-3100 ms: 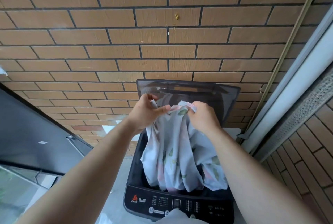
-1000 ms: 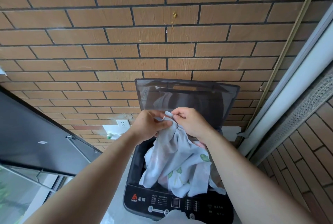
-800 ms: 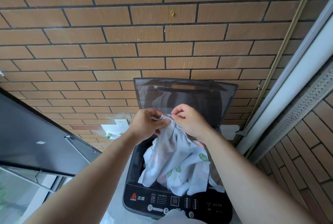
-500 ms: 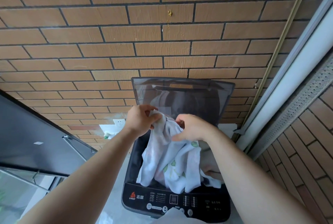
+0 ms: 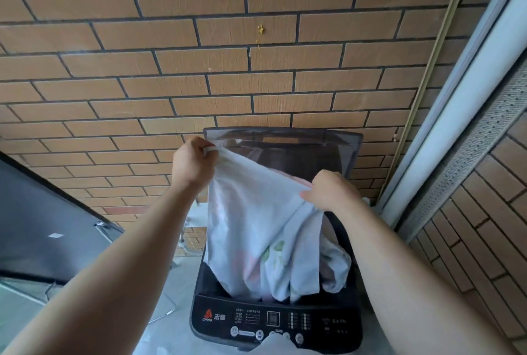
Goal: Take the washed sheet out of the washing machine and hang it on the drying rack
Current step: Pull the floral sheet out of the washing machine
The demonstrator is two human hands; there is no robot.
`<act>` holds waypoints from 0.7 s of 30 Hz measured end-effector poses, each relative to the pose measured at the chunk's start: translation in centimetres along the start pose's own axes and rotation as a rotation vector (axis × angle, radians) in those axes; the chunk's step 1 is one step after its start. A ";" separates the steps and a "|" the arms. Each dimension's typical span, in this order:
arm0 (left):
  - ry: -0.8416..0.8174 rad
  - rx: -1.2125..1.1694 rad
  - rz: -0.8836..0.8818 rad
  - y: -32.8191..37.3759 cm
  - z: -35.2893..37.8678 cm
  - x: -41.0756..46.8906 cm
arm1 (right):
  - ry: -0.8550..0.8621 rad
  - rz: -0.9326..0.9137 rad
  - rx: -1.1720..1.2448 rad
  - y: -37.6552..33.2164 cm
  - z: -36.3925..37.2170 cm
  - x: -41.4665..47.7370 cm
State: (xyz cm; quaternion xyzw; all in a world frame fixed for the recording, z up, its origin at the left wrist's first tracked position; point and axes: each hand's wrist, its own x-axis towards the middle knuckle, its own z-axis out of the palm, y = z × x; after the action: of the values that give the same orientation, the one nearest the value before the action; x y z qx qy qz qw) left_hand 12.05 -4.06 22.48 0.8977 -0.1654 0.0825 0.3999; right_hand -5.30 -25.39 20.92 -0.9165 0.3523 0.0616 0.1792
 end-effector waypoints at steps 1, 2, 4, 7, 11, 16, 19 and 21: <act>0.027 -0.007 -0.026 0.1 0.1 0.0 | 0.073 0.013 0.021 0.2 -0.1 0.1; 0.044 0.016 -0.044 0.0 0.3 0.1 | 0.131 0.017 0.051 0.4 0.1 0.3; 0.021 0.065 -0.063 0.0 0.4 0.3 | 0.207 -0.020 0.219 0.8 0.5 0.6; -0.136 -0.170 -0.165 0.2 0.5 0.2 | 0.220 -0.103 0.539 0.6 0.7 0.3; -0.250 -0.435 -0.228 1.8 0.0 -1.1 | 0.258 -0.208 0.688 -0.7 0.5 -0.5; -0.694 -0.315 -0.008 4.6 -0.7 -3.6 | 0.109 -0.440 0.638 -2.2 0.1 -0.7; -0.685 0.214 0.116 4.3 0.8 -4.6 | 0.073 -0.507 0.648 -2.7 0.5 -0.5; -0.577 0.337 0.167 4.0 1.7 -5.0 | 0.033 -0.501 0.661 -2.8 0.7 -0.5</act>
State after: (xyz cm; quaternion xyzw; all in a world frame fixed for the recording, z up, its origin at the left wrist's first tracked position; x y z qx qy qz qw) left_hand 5.97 -6.67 22.71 0.9209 -0.3288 -0.1162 0.1743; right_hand -3.83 -22.86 21.16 -0.8679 0.1221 -0.1151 0.4675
